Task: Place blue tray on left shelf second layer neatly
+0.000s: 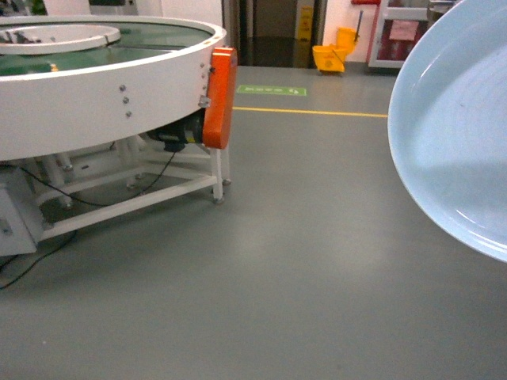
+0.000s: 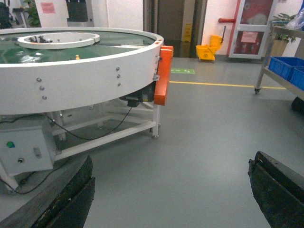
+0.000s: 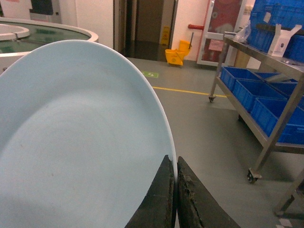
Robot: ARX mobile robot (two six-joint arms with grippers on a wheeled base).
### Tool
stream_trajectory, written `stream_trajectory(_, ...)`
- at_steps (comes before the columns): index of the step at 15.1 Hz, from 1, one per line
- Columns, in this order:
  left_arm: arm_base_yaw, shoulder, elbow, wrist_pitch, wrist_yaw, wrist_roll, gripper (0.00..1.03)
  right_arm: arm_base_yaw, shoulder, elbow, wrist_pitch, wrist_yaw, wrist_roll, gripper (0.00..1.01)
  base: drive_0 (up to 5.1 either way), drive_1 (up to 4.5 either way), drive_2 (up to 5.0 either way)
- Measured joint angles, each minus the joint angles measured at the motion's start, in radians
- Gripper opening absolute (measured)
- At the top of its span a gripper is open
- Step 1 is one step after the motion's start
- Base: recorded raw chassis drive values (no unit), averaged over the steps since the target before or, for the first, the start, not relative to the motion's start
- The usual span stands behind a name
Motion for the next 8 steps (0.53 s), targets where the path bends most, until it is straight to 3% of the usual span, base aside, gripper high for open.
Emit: stream_trajectory(8, 0.0, 0.0, 0.0, -0.003, 0.001, 0.0, 0.98, 0.0, 0.0, 0.0, 0.002, 0.0, 0.0, 0.02, -1.5, 2.59, -5.7)
